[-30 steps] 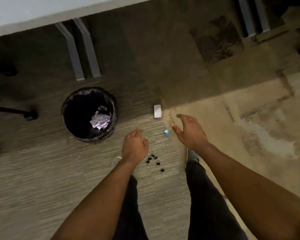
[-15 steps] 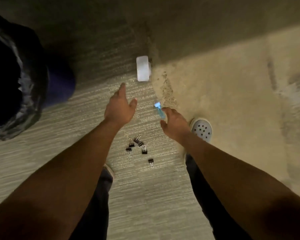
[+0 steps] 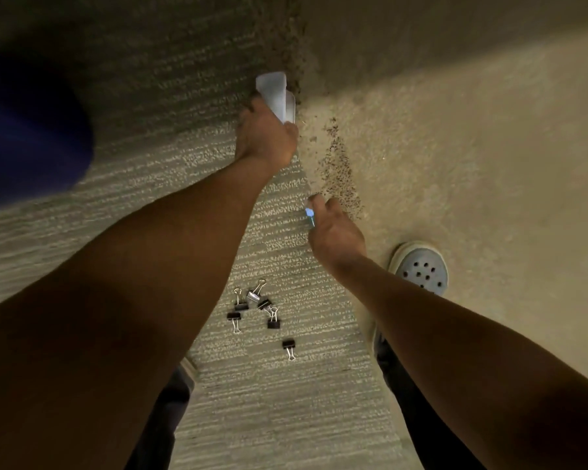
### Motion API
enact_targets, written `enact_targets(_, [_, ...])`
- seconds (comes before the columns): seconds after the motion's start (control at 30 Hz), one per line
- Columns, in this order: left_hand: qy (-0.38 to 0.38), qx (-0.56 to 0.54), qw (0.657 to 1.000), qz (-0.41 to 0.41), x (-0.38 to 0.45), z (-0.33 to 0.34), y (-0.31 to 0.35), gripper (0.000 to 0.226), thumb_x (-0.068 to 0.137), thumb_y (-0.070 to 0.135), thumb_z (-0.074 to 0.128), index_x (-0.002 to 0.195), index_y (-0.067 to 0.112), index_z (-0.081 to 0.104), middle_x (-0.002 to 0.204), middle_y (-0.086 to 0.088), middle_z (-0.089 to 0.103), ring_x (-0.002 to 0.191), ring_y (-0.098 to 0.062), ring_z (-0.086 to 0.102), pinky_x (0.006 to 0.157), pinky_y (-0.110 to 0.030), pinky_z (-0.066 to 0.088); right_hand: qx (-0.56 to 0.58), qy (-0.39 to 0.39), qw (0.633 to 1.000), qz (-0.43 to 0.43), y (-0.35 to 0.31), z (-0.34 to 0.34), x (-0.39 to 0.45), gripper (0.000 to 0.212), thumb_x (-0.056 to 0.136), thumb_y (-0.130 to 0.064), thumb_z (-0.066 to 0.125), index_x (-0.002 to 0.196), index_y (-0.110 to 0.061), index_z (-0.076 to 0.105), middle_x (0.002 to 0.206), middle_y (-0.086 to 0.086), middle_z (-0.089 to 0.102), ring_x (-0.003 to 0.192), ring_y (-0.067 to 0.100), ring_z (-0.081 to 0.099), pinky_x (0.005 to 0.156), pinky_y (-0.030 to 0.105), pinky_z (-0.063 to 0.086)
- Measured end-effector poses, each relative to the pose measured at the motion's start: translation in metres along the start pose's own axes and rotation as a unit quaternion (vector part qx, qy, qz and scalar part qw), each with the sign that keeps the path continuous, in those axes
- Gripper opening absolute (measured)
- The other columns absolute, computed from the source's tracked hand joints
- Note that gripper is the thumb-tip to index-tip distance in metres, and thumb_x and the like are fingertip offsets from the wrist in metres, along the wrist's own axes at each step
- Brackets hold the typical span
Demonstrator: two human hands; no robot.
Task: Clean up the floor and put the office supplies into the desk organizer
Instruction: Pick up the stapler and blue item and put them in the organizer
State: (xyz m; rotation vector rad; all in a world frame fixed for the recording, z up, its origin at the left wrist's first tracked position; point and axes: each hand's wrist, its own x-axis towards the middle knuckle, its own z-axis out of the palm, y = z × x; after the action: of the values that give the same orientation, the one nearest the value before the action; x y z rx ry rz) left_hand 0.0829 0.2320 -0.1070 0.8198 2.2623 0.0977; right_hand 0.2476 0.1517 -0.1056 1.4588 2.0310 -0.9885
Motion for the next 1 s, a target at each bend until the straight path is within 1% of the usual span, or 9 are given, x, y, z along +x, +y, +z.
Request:
enact_targets(0.1, [-0.033,-0.049,0.998,-0.025,-0.01,-0.004,-0.004,0.059,0.095,0.038,0.051,0.141,0.007,0.034,0.132,-0.016,0.053,0.115,-0.034,0.057,0.088,-0.036,0.046,0.06,-0.023,0.997,0.041,-0.001,-0.013,0.008,0.055,0.083,0.004,0.054,0.126,-0.021,0.032,0.114,0.013,0.053,0.086,0.027,0.061,0.062,0.033,0.052])
enact_targets(0.2, [-0.102,-0.203,0.971,-0.076,-0.042,-0.025,-0.023,0.049,0.102,0.04,0.036,0.143,0.014,0.038,0.106,-0.007,0.061,0.09,-0.027,0.063,0.079,-0.04,0.056,0.185,-0.037,0.978,0.091,-0.007,-0.032,-0.003,0.05,0.079,-0.003,0.062,0.117,-0.021,0.035,0.099,0.009,0.06,0.075,0.021,0.06,0.05,0.024,0.038])
enact_targets(0.27, [-0.161,-0.272,0.942,-0.112,-0.074,-0.042,-0.044,0.041,0.102,0.024,0.038,0.141,0.011,0.041,0.104,-0.008,0.061,0.09,-0.028,0.064,0.08,-0.044,0.057,0.228,-0.051,0.968,0.094,-0.017,-0.046,-0.024,0.051,0.079,-0.008,0.067,0.116,-0.022,0.035,0.094,0.007,0.062,0.071,0.02,0.062,0.049,0.025,0.044])
enact_targets(0.33, [-0.197,-0.29,0.928,-0.125,-0.111,-0.064,-0.061,0.043,0.098,0.015,0.042,0.14,0.012,0.042,0.117,-0.014,0.06,0.095,-0.03,0.065,0.077,-0.043,0.058,0.235,-0.064,0.967,0.071,-0.028,-0.066,-0.052,0.052,0.079,-0.01,0.068,0.116,-0.025,0.034,0.093,0.007,0.062,0.072,0.022,0.065,0.052,0.032,0.052])
enact_targets(0.5, [-0.194,-0.395,0.888,-0.137,-0.21,-0.164,-0.076,0.036,0.096,0.006,0.048,0.126,0.025,0.055,0.109,-0.007,0.069,0.088,-0.024,0.07,0.064,-0.032,0.056,0.231,-0.044,0.972,0.028,-0.082,-0.146,-0.135,0.043,0.081,-0.013,0.066,0.113,-0.026,0.04,0.087,0.002,0.062,0.062,0.011,0.056,0.052,0.023,0.038])
enact_targets(0.63, [-0.158,-0.388,0.901,-0.111,-0.282,-0.266,-0.077,0.031,0.095,0.003,0.049,0.117,0.018,0.063,0.102,-0.009,0.069,0.085,-0.026,0.071,0.071,-0.039,0.061,0.232,-0.017,0.973,0.002,-0.142,-0.225,-0.21,0.04,0.081,-0.015,0.064,0.111,-0.033,0.044,0.093,-0.003,0.061,0.062,0.004,0.053,0.053,0.02,0.035])
enact_targets(0.77, [-0.107,-0.4,0.908,-0.066,-0.34,-0.382,-0.073,0.025,0.09,0.0,0.053,0.089,0.02,0.067,0.087,-0.01,0.07,0.07,-0.02,0.066,0.067,-0.043,0.061,0.234,0.03,0.972,-0.011,-0.204,-0.299,-0.281,0.041,0.079,-0.016,0.064,0.106,-0.039,0.044,0.092,-0.004,0.061,0.064,0.006,0.053,0.059,0.025,0.041])
enact_targets(0.87, [-0.103,-0.423,0.9,-0.036,-0.373,-0.462,-0.075,0.02,0.091,0.01,0.053,0.092,0.022,0.07,0.086,-0.013,0.071,0.067,-0.022,0.066,0.055,-0.036,0.057,0.222,0.08,0.971,-0.029,-0.256,-0.347,-0.332,0.04,0.078,-0.016,0.065,0.106,-0.039,0.049,0.09,-0.008,0.061,0.064,0.003,0.053,0.062,0.023,0.039])
enact_targets(1.0, [-0.121,-0.448,0.885,-0.015,-0.403,-0.556,-0.078,0.021,0.094,0.006,0.047,0.097,0.013,0.067,0.081,-0.015,0.064,0.06,-0.024,0.058,0.044,-0.023,0.045,0.217,0.123,0.967,-0.045,-0.328,-0.397,-0.394,0.037,0.079,-0.012,0.063,0.099,-0.039,0.048,0.077,-0.01,0.064,0.051,0.0,0.056,0.052,0.011,0.039])
